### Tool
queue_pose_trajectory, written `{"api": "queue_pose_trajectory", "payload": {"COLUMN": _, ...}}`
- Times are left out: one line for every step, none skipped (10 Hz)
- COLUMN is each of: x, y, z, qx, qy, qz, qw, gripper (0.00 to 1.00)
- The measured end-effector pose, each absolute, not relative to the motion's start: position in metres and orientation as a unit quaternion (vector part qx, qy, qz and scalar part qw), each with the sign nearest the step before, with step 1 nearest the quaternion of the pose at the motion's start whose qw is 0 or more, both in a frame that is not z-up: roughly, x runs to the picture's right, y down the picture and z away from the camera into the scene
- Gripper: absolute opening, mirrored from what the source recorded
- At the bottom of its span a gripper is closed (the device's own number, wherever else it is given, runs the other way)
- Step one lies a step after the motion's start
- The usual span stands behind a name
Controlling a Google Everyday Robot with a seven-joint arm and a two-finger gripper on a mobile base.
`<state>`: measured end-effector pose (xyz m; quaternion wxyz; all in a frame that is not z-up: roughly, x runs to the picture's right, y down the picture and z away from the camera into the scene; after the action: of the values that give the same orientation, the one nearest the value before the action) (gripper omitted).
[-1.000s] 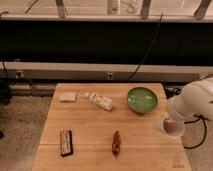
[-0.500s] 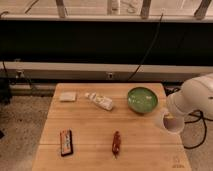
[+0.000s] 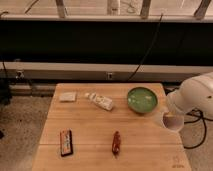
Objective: Place the ceramic cup in the ceramic bowl
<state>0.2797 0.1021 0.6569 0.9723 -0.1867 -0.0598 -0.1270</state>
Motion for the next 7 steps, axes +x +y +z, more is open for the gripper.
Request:
{"api": "queue_pose_trajectory", "payload": {"x": 0.279, "y": 0.101, "z": 0.658, "qx": -0.185, "qy": -0.058, "qz": -0.129, "qw": 0.973, "gripper": 0.00}}
{"api": "queue_pose_trajectory", "payload": {"x": 0.277, "y": 0.098, "z": 0.660, "qx": -0.182, "qy": -0.058, "qz": -0.131, "qw": 0.973, "gripper": 0.00}}
{"api": "queue_pose_trajectory", "payload": {"x": 0.277, "y": 0.096, "z": 0.660, "qx": -0.178, "qy": -0.057, "qz": -0.134, "qw": 0.973, "gripper": 0.00}}
{"api": "queue_pose_trajectory", "payload": {"x": 0.275, "y": 0.094, "z": 0.661, "qx": -0.175, "qy": -0.056, "qz": -0.134, "qw": 0.974, "gripper": 0.00}}
{"api": "queue_pose_trajectory", "payload": {"x": 0.268, "y": 0.090, "z": 0.664, "qx": -0.170, "qy": -0.057, "qz": -0.138, "qw": 0.974, "gripper": 0.00}}
{"api": "queue_pose_trajectory", "payload": {"x": 0.267, "y": 0.087, "z": 0.665, "qx": -0.166, "qy": -0.055, "qz": -0.142, "qw": 0.974, "gripper": 0.00}}
{"api": "queue_pose_trajectory", "payload": {"x": 0.266, "y": 0.086, "z": 0.665, "qx": -0.163, "qy": -0.053, "qz": -0.143, "qw": 0.975, "gripper": 0.00}}
